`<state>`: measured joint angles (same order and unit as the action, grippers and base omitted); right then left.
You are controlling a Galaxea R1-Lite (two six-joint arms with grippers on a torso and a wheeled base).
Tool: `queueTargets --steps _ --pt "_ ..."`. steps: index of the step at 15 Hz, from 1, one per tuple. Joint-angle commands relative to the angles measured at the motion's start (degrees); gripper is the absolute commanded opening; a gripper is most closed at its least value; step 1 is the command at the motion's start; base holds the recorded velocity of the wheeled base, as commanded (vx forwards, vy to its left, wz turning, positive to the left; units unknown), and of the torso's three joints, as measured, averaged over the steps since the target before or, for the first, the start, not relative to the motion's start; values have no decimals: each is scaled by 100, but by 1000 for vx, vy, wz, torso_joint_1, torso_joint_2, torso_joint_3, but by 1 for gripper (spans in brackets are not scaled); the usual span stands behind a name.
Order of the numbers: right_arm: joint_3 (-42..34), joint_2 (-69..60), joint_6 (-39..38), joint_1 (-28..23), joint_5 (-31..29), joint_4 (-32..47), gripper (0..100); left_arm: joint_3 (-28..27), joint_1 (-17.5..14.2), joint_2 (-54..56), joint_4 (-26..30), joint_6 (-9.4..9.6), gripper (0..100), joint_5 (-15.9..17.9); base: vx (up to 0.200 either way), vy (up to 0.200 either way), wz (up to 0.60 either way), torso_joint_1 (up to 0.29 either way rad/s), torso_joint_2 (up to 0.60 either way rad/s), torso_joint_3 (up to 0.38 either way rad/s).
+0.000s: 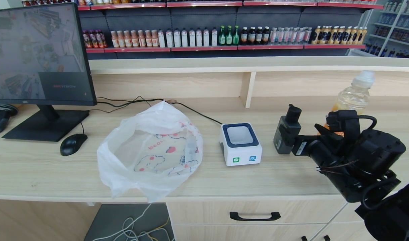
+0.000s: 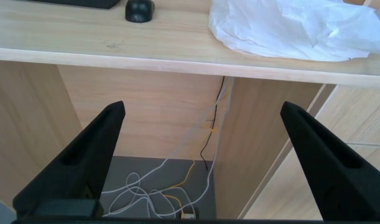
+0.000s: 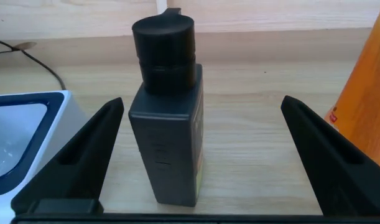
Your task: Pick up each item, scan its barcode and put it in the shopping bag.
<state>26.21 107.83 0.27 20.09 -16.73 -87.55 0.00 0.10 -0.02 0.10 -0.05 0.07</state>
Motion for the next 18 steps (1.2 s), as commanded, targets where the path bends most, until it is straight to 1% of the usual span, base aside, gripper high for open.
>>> queueTargets --steps 1,4,6,13,15,18 --pt "51 98 8 -5 38 -7 100 0 -1 2 -1 -4 100 1 0 0 0 0 0 0" --pt "174 256 79 -40 301 -34 100 0 -1 2 -1 -4 100 1 0 0 0 0 0 0" --pt "315 380 87 -111 337 -34 100 0 -1 2 -10 -4 100 1 0 0 0 0 0 0" --pt "359 538 61 -155 381 -34 100 0 -1 2 -10 -21 100 1 0 0 0 0 0 0" --pt "402 564 -18 -163 486 -34 100 0 -1 2 -19 -21 100 1 0 0 0 0 0 0" --pt "473 582 -97 -269 504 -34 100 0 -1 2 -19 -21 100 1 0 0 0 0 0 0"
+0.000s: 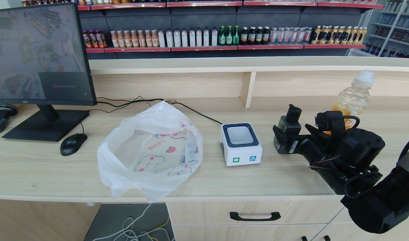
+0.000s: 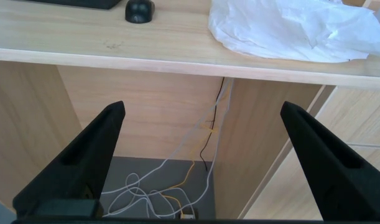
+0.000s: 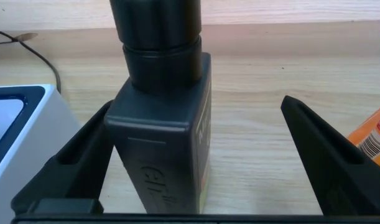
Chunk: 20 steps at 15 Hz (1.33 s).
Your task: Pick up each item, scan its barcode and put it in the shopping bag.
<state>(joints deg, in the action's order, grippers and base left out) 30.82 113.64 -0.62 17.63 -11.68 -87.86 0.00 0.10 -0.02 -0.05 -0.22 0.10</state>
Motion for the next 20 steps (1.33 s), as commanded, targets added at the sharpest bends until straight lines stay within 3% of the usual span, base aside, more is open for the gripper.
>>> queueTargets --steps 1,4,5,20 --pt "3 18 -35 -75 -1 -3 100 0 -1 2 -4 -4 100 -1 0 0 0 0 0 0" --pt "12 35 -35 -58 -1 -3 100 0 -1 2 -4 -4 100 -1 0 0 0 0 0 0" --pt "12 44 -35 -58 8 -3 0 0 -1 2 -4 -4 100 -1 0 0 0 0 0 0" --pt "3 -606 -43 224 -1 -3 0 0 -1 2 -4 4 100 -1 0 0 0 0 0 0"
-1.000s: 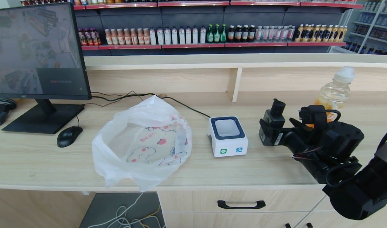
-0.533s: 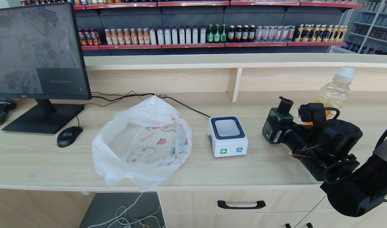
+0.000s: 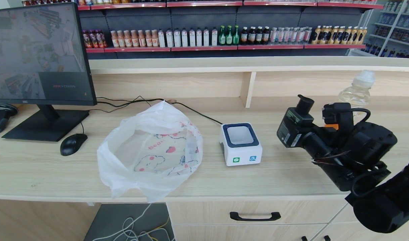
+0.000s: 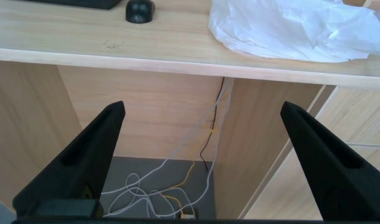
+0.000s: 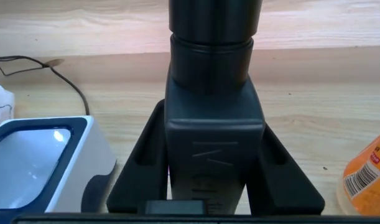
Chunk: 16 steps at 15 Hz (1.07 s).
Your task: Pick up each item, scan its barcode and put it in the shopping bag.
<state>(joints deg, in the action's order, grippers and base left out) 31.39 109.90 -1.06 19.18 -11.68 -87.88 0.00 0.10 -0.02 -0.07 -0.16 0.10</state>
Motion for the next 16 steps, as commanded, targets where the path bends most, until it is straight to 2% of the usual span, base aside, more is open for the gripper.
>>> queueTargets --steps 1,5,7,9,11,16 --pt "-204 -487 1 130 -1 -10 0 0 -1 2 -1 16 100 -1 0 0 0 0 0 0" --pt "-661 -1155 1 517 8 -27 0 0 -1 2 -1 33 100 -1 0 0 0 0 0 0" --pt "-968 -1586 9 1053 8 -27 0 0 -1 2 7 42 100 -1 0 0 0 0 0 0" --pt "-915 -1814 62 1897 -1 -1 0 0 -1 2 7 42 100 -1 0 0 0 0 0 0" --pt "-863 -2025 106 2292 -45 34 0 0 -1 2 7 42 100 8 0 0 0 0 0 0" --pt "-1179 -2438 -483 3453 -36 -36 0 0 -1 2 7 51 100 8 0 0 0 0 0 0"
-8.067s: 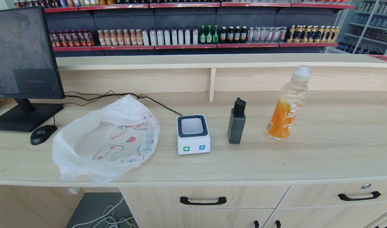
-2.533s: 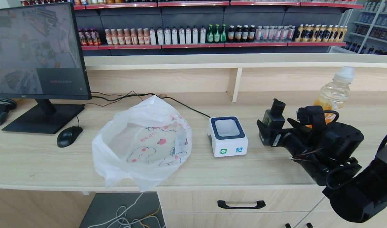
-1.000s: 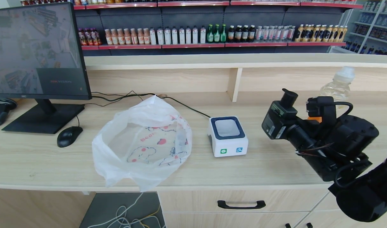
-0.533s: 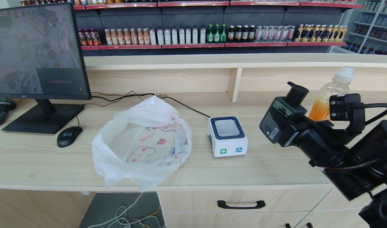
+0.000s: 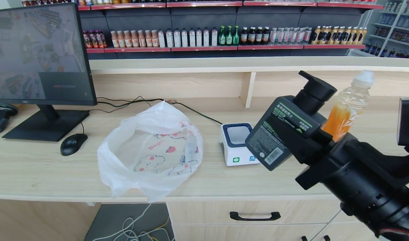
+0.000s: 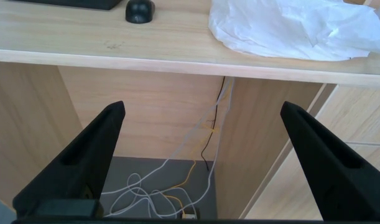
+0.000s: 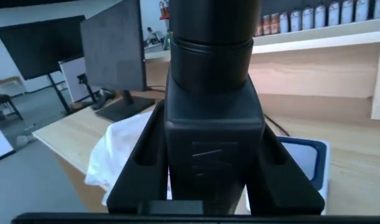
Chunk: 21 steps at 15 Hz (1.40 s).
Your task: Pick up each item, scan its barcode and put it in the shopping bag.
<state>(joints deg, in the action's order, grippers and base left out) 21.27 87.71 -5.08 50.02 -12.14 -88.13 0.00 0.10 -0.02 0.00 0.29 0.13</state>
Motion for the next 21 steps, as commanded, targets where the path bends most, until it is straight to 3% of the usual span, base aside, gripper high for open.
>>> queueTargets --steps 1,8,9,16,21 --pt "-176 -228 -124 447 10 -29 0 0 8 2 0 6 100 4 0 0 0 0 0 0" --pt "-97 -88 -1276 1344 36 -187 0 0 8 2 0 6 100 4 0 0 0 0 0 0" --pt "-79 -79 -1706 1695 1 -187 0 0 -1 2 0 6 100 4 0 0 0 0 0 0" --pt "483 18 -2216 2073 10 -187 0 0 -1 2 0 -3 100 4 0 0 0 0 0 0" --pt "782 106 -2357 2065 10 -187 0 0 -1 2 0 6 100 4 0 0 0 0 0 0"
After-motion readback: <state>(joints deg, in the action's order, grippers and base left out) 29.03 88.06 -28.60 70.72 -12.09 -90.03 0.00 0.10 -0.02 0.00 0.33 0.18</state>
